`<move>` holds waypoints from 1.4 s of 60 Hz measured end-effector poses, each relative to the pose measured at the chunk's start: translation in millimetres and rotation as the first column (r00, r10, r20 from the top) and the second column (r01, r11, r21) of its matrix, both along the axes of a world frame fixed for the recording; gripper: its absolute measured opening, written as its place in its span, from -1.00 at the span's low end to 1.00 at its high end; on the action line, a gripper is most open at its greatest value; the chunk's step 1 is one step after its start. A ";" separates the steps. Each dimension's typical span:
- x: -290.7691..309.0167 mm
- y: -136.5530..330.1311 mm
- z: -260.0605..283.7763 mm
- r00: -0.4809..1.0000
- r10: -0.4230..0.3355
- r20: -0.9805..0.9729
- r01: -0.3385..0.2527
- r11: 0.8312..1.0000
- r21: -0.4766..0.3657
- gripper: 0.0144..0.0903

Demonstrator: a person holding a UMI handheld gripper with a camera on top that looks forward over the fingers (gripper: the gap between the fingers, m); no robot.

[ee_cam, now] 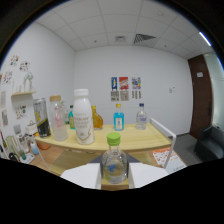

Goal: Make me a cup of Vodka Sunrise.

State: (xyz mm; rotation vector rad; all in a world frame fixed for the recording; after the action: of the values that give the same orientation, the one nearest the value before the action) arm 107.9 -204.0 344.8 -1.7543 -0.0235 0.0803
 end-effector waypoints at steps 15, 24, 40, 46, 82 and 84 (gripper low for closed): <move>2.6 -17.6 -133.7 0.990 -0.021 0.137 0.045 0.984 -0.174 -0.44; 3.6 -14.2 -179.0 0.945 0.027 0.327 0.050 0.973 -0.225 -0.44; 14.0 2.8 -183.1 0.513 0.154 0.845 0.040 0.979 -0.202 -0.44; 15.0 8.3 -177.1 0.278 0.189 0.942 0.007 0.980 -0.198 -0.44; 11.2 4.6 -156.9 -0.462 0.208 0.862 -0.031 0.968 -0.251 -0.43; 11.9 4.1 -157.8 -0.446 0.210 0.870 -0.031 0.968 -0.250 -0.44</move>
State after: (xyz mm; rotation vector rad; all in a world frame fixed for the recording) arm 119.8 -199.9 187.1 -1.2463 -1.6884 -1.4871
